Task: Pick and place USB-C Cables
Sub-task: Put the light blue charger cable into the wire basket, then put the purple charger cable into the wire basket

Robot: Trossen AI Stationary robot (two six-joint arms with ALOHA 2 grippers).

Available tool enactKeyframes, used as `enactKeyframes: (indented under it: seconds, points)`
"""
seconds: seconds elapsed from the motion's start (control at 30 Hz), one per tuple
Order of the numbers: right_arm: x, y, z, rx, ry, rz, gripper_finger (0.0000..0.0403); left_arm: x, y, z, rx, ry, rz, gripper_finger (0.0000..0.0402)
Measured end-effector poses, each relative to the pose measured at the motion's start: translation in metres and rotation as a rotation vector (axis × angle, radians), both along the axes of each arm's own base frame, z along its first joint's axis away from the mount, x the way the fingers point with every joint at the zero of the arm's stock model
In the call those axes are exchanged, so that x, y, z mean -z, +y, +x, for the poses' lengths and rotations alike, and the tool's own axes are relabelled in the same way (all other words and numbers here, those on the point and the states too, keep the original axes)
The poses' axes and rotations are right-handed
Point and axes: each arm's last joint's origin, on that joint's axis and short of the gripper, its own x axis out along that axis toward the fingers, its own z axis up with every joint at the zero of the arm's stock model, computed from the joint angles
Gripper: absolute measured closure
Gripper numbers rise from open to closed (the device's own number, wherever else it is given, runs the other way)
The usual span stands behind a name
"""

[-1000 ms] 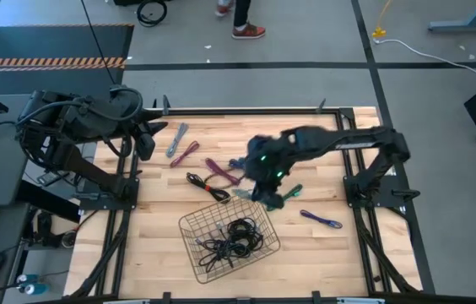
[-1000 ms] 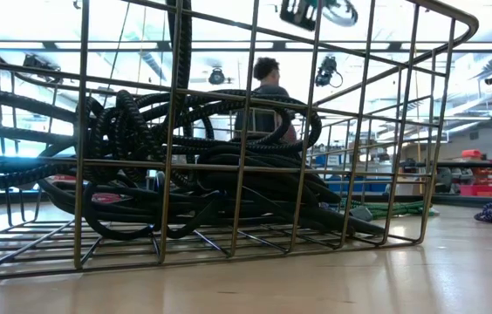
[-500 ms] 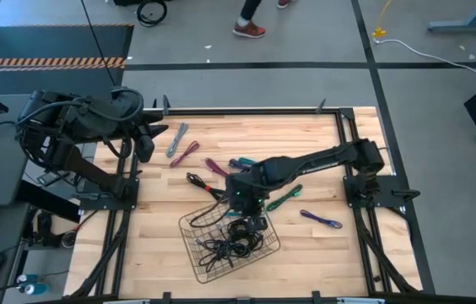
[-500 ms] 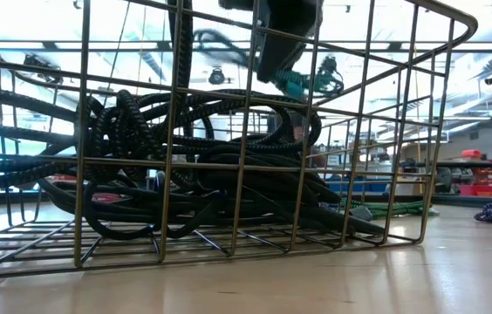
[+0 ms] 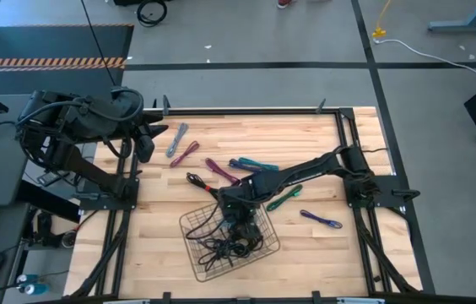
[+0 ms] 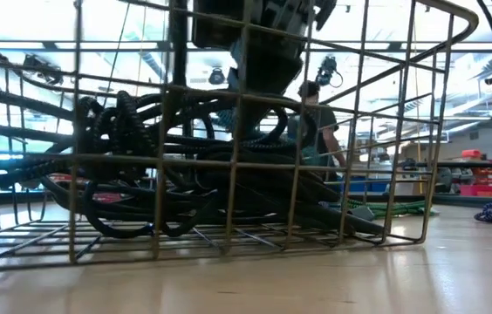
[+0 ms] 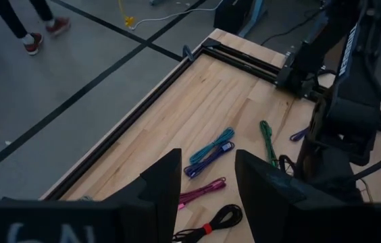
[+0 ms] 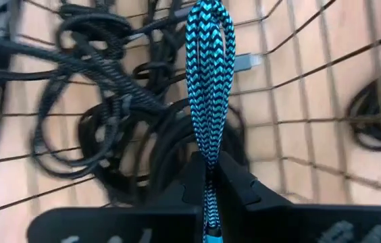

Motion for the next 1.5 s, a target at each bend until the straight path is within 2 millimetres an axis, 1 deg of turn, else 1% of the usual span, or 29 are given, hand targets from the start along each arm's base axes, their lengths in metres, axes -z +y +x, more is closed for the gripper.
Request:
enactKeyframes:
  seconds: [0.13,0.3,0.4,0.67,0.83,0.93,1.07,1.13,1.2,1.33,1.4,1.5]
  points:
    - [0.004,-0.001,0.004,-0.003,-0.035,-0.051,0.0387,0.000,0.000,0.000,0.000,0.000,0.000,0.0256]
    - [0.014,-0.007,0.008,-0.002,-0.016,-0.058,0.0387,0.000,0.000,0.000,0.000,0.000,0.000,0.0256]
    - [0.019,-0.006,0.010,-0.008,-0.021,-0.067,0.0387,0.000,0.000,0.000,0.000,0.000,0.000,0.0255]
    - [0.022,-0.005,0.011,0.019,-0.015,-0.079,0.0387,0.000,0.000,0.000,0.000,0.000,0.000,0.0256]
    - [0.022,0.000,0.009,0.008,-0.006,-0.073,0.0387,0.000,0.000,0.000,-0.001,0.000,0.000,0.0256]
    - [0.020,0.002,0.008,-0.020,0.003,-0.008,0.0379,0.000,0.000,0.000,-0.001,0.000,0.000,0.0255]
    - [0.017,0.004,0.007,-0.031,0.002,0.028,0.0331,0.000,0.000,0.000,0.000,0.000,0.000,0.0255]
    - [0.015,0.004,0.007,-0.029,-0.004,0.038,0.0313,0.000,0.000,0.000,-0.001,0.000,0.000,0.0255]
    - [0.014,0.004,0.007,-0.028,-0.014,0.039,0.0305,0.000,0.000,0.000,-0.001,0.000,0.000,0.0255]
    - [0.010,0.004,0.007,-0.014,-0.020,0.045,0.0303,0.000,0.000,0.000,0.000,0.000,0.001,0.0255]
    - [0.004,0.004,0.005,-0.008,-0.009,0.047,0.0303,0.000,0.000,0.000,0.000,0.000,0.000,0.0255]
    - [-0.020,0.004,0.005,-0.010,-0.032,0.051,0.0303,0.000,0.000,0.000,0.000,0.001,0.001,0.0255]
